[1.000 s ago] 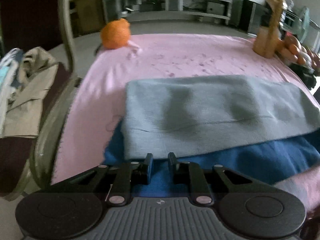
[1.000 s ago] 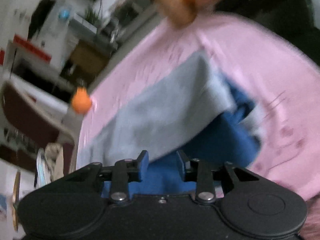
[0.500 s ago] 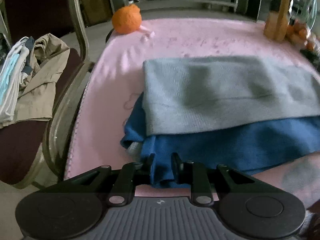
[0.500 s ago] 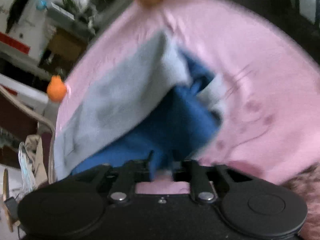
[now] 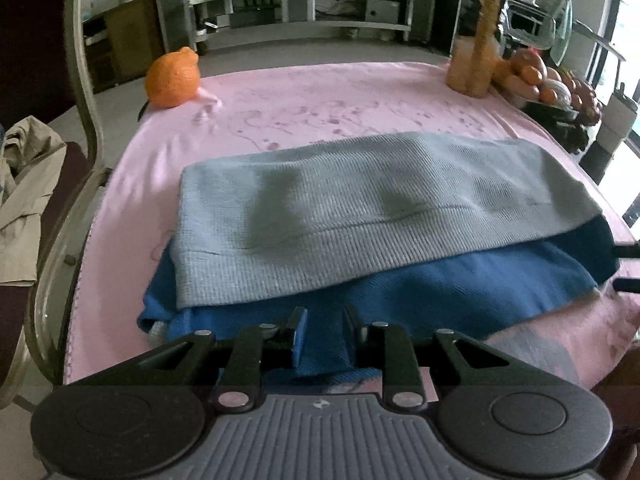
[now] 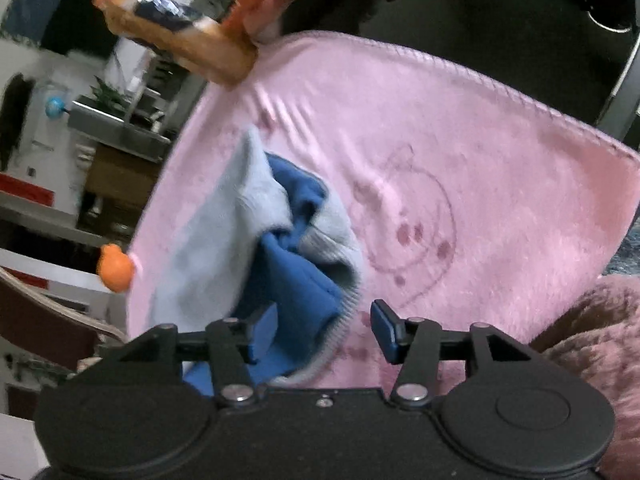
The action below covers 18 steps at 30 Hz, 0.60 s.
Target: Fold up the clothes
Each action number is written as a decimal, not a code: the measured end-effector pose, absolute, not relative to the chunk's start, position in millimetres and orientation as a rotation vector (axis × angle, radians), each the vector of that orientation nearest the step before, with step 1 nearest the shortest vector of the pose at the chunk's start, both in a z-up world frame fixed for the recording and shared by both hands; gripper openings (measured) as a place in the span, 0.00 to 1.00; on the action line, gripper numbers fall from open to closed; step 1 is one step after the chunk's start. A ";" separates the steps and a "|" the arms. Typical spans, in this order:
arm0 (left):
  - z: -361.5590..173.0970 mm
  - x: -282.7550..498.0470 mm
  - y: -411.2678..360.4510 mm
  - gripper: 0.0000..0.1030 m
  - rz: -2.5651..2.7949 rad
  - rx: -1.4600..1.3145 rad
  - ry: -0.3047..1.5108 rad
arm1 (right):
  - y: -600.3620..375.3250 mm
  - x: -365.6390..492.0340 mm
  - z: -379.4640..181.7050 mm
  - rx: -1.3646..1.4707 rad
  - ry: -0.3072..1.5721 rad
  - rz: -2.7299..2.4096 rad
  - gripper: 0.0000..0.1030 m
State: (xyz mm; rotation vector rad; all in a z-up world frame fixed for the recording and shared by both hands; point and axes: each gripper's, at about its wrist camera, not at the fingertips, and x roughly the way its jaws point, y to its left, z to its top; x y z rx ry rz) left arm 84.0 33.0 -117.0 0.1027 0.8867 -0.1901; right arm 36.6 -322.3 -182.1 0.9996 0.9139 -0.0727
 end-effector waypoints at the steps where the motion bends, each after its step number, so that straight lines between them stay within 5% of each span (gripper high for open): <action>1: -117.5 84.0 33.7 0.24 -0.189 0.102 0.887 | -321.5 34.9 -184.0 1.009 0.902 -0.071 0.53; 18: -114.9 83.3 42.2 0.23 -0.179 0.055 0.890 | -320.9 40.3 -210.3 1.209 0.726 -0.078 0.51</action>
